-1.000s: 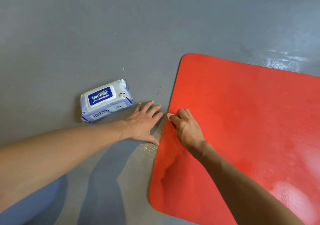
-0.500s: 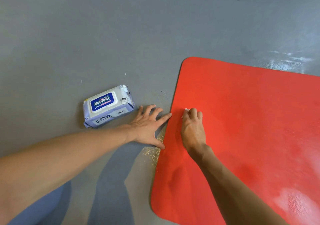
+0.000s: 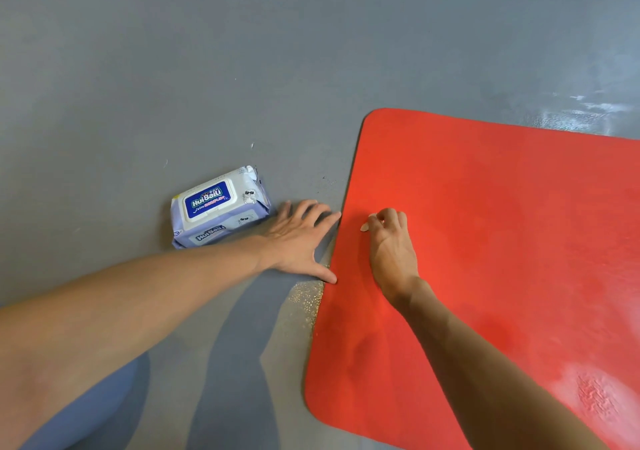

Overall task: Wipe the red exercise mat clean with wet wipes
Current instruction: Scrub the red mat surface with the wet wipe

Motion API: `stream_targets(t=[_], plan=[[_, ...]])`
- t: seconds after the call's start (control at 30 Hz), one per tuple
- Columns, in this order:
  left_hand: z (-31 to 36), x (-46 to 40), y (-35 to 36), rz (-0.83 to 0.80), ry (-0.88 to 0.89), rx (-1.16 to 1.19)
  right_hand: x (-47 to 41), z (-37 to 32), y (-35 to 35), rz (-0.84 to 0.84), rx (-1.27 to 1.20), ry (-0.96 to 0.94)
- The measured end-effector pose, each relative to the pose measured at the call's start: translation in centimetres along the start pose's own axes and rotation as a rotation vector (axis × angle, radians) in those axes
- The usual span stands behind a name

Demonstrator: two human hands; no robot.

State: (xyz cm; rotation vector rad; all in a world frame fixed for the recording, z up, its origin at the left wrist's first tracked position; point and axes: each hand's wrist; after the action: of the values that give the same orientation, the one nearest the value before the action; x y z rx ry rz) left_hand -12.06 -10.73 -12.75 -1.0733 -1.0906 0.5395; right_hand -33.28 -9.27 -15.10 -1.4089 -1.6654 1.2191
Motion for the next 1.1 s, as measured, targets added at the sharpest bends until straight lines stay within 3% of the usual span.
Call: stream_targets(t=[0.1, 0.23, 0.37, 0.4, 0.47, 0.57, 0.7, 0.9, 1.0, 1.1], plan=[[0.1, -0.4, -0.5, -0.018, 0.015, -0.008, 0.8, 3.5, -1.0, -0.015, 0.061, -0.062], [0.2, -1.2, -0.6, -0.062, -0.006, 0.05, 1.5, 8.4, -2.8, 0.141, 0.067, 0.293], [0.2, -1.5, 0.5, 0.014, -0.024, 0.058, -0.2, 3.3, -1.7, 0.222, -0.073, 0.483], [0.5, -1.6, 1.2, 0.084, -0.032, 0.074, -0.4, 1.2, -1.0, 0.219, -0.193, 0.459], [0.9, -1.6, 2.9, 0.226, -0.03, 0.079, 0.1, -2.5, 0.3, 0.056, -0.283, 0.205], [1.1, -1.8, 4.9, 0.345, -0.007, 0.026, -0.4, -1.1, 0.3, -0.008, -0.132, -0.126], [1.1, -1.6, 5.1, 0.381, -0.027, -0.013, -3.4, 5.9, -1.6, 0.176, -0.061, 0.249], [2.2, -2.1, 4.8, 0.439, -0.147, 0.134, -5.2, 4.5, -0.3, 0.239, -0.074, 0.447], [3.7, -2.5, 5.1, 0.483, -0.208, 0.152, -4.7, 2.1, 0.3, 0.213, -0.162, 0.264], [4.1, -2.6, 5.4, 0.491, -0.215, 0.103, -2.4, 0.6, 0.5, 0.053, -0.149, -0.133]])
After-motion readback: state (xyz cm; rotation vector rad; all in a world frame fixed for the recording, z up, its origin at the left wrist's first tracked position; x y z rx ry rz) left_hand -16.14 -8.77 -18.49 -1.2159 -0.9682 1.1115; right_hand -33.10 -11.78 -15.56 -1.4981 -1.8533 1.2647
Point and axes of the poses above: each hand's wrist, its own x-axis away from the middle knuckle, its own y-axis out of the palm, z = x × y, and after that the axes turned 5 degrees about x, right-handed
